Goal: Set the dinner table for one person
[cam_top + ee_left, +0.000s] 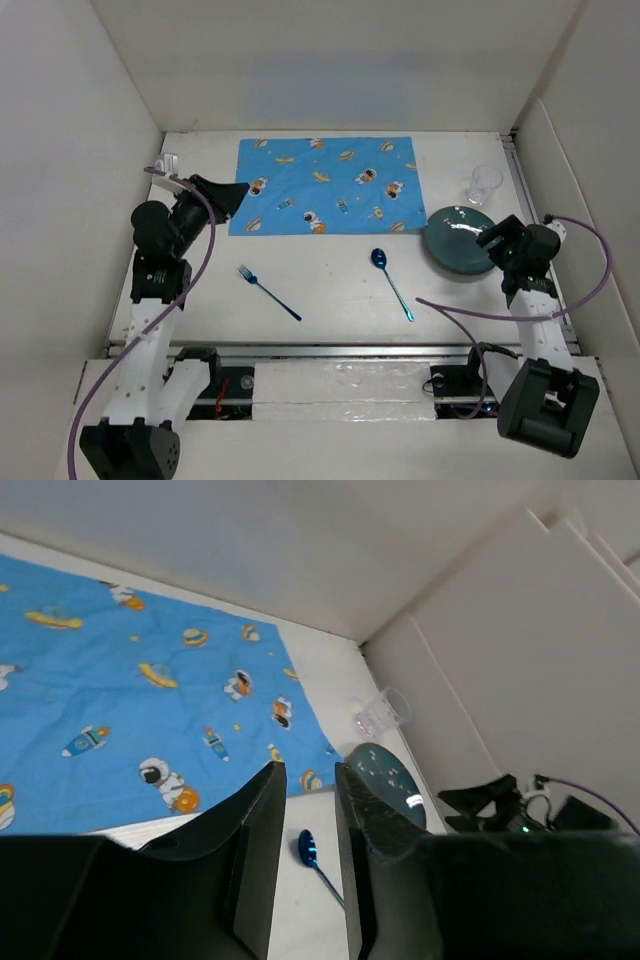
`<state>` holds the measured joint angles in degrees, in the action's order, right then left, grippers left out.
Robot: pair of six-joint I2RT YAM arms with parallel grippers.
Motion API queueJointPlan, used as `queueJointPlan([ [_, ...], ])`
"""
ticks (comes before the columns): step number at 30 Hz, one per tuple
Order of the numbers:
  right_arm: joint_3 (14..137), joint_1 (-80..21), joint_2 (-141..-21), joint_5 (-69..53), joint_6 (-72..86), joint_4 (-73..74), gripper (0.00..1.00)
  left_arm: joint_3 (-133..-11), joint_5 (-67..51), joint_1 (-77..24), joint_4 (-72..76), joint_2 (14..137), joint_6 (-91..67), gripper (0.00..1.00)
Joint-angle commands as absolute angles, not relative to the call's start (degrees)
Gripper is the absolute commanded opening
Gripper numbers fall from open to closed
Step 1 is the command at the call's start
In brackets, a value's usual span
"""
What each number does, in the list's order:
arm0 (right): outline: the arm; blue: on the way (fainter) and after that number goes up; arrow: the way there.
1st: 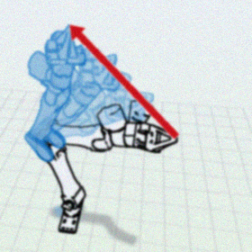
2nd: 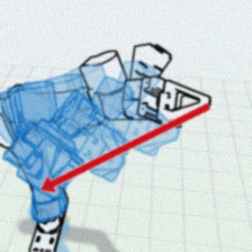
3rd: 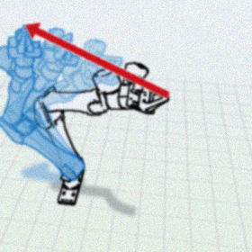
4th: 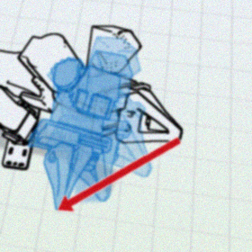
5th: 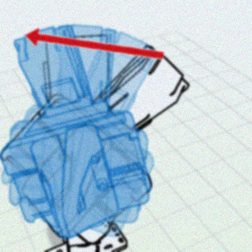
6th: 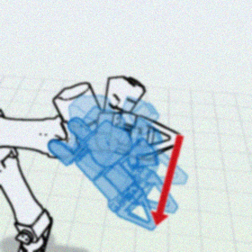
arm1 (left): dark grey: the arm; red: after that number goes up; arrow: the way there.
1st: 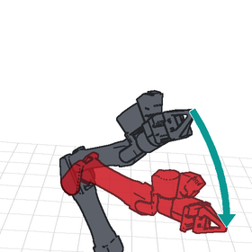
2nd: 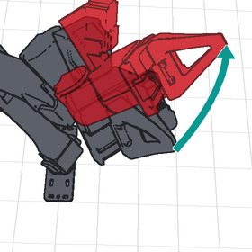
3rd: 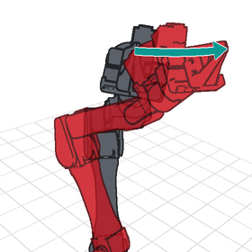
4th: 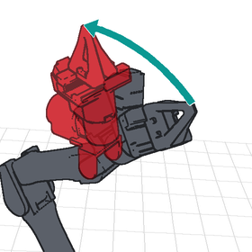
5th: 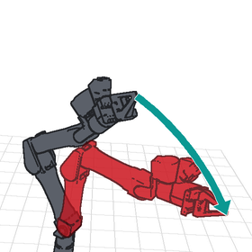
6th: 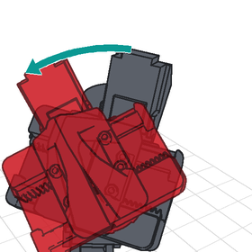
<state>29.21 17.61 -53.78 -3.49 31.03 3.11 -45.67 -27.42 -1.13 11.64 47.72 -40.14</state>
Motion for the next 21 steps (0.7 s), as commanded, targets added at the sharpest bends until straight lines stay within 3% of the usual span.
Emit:
queueJointPlan([
  [1, 27.5, 22.8, -56.2, -4.9, 33.3, 2.4, 0.85, -45.6, -37.7, -1.2, 11.3, 43.5, -34.4, 0.25],
  [5, 26.9, 26.4, -62.4, -9.9, 33.3, -1.3, 0.86, -40.9, -43.0, -1.2, 12.3, 42.4, -33.6, 0.38],
  [14, 29.5, 27.7, -73.1, -13.0, 37.1, -3.3, 0.79, -41.6, -48.2, -1.8, 13.5, 41.6, -34.4, 0.39],
  [17, 29.8, 29.2, -75.8, -14.2, 38.4, -5.1, 0.71, -42.0, -48.3, -1.8, 12.6, 41.7, -34.1, 0.38],
  [21, 29.5, 29.2, -77.3, -14.5, 43.9, -7.3, 0.43, -42.3, -48.1, -1.8, 12.0, 42.2, -34.4, 0.36],
])
